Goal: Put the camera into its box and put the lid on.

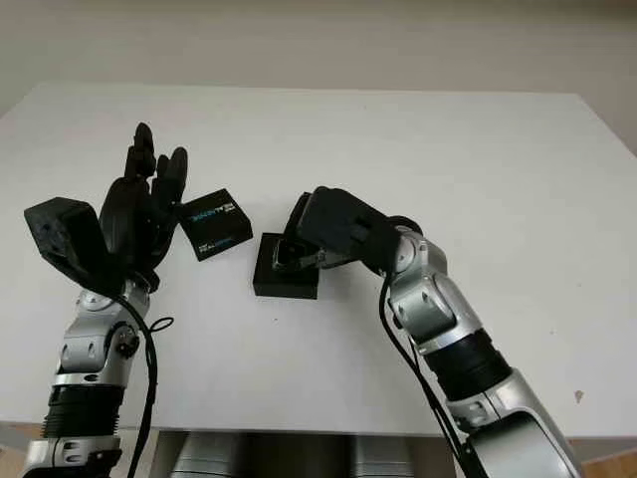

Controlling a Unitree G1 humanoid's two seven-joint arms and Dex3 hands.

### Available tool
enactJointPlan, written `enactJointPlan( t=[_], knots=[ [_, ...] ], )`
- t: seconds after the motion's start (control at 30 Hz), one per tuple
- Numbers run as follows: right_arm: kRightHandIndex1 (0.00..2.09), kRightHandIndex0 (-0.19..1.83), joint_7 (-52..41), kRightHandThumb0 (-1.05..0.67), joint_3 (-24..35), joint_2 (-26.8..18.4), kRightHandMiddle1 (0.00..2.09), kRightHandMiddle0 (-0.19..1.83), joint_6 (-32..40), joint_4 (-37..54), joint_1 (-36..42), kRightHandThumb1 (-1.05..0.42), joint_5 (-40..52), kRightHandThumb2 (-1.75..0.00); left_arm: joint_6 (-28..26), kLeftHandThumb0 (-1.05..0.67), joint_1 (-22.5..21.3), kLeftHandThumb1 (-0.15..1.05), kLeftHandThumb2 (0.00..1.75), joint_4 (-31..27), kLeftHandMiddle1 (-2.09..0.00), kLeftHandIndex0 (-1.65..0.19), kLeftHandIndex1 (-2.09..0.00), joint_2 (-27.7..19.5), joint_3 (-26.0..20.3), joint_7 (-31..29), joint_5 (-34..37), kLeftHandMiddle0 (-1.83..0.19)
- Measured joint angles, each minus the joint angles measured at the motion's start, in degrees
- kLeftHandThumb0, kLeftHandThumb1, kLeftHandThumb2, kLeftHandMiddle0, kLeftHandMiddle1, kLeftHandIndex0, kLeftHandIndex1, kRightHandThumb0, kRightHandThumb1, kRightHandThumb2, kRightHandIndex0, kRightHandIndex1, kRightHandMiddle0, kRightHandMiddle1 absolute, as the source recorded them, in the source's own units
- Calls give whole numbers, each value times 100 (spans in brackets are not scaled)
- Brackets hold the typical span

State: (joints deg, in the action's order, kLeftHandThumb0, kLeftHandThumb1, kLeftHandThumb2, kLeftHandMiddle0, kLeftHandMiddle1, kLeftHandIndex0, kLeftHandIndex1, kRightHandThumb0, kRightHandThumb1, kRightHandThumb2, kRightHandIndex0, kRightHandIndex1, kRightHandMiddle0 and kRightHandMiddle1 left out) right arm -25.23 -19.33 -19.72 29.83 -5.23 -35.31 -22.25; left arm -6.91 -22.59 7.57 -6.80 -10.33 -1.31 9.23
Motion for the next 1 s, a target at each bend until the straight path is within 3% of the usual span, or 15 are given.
enactJointPlan(
  t=[1.0],
  knots=[
    [10, 48, -84, -37, -283, -103, 175, 35, 132, 232, -23, -97, -820, -6, 50, -69, 137, 105, 41, -129, -1, 19, 0, 117, 120, 193, -115, 19]
  ],
)
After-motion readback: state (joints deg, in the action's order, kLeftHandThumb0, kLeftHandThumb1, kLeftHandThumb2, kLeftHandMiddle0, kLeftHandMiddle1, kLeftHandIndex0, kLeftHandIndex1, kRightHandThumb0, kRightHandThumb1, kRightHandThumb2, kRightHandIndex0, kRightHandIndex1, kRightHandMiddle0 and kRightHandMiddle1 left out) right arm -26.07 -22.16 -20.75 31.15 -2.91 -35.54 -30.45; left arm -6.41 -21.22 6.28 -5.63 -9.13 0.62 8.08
